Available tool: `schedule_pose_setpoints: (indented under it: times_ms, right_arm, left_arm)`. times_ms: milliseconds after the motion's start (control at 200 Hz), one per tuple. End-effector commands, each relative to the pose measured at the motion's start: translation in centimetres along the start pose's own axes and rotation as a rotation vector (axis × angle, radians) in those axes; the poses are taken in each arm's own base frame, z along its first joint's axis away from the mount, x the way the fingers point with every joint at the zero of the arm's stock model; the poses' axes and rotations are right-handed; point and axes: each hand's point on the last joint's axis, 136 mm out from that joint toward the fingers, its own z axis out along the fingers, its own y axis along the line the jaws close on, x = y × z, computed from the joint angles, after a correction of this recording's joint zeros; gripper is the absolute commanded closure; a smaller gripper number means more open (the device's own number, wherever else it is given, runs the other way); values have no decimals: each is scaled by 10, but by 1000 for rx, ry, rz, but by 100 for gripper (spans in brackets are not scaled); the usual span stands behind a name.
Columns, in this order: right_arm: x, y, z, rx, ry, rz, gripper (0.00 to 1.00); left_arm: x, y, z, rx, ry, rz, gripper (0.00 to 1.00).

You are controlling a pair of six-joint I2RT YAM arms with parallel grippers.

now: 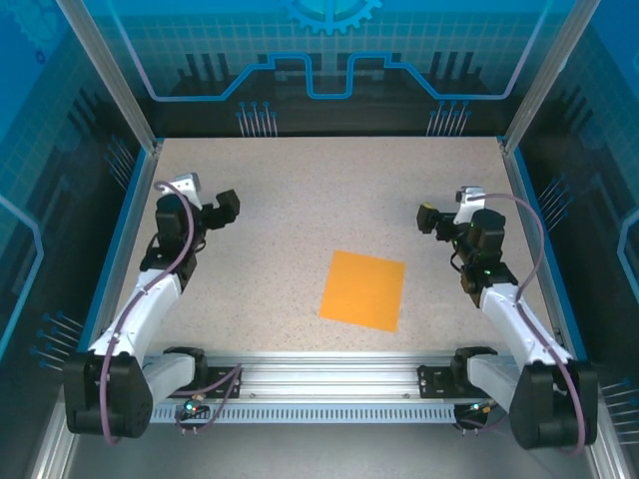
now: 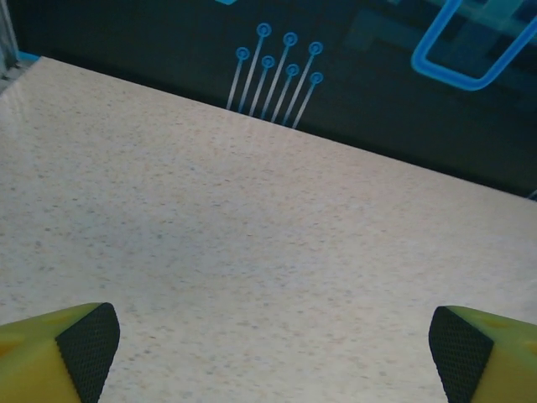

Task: Fold a paper plane with a square sheet of paper (fold left side to right side)
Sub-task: Move the square sheet of paper to the center of the table.

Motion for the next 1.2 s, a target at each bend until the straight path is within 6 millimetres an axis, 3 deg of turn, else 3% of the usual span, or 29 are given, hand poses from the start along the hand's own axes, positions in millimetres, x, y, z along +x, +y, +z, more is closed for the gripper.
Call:
schedule_pose_setpoints:
  times_ms: [0,180,315,485,625,880,1190]
  right_arm:
    - [36,4,-21,18,192,178,0]
    - [72,28,-49,-30,354,220,0]
    - [93,37,-66,-38,408,215,0]
    - [111,25,-81,21,405,226,0]
    - [111,13,-93,71,371,220,0]
    - [107,7,-107,98,345,231,0]
    - [105,5,-110,111,333,246,0]
  left_arm:
    - [58,-30,-11,47,293,-39,1]
    - [126,-106,-21,191,532,154,5]
    - [176,-159,-32,315,673,297,13]
    - [238,-210,-39,366,815,578,23]
    - [278,-242,-42,390,875,729,29]
    - [322,-261,-35,384,964,834,40]
    - [344,-258,-16,308,1010,866,51]
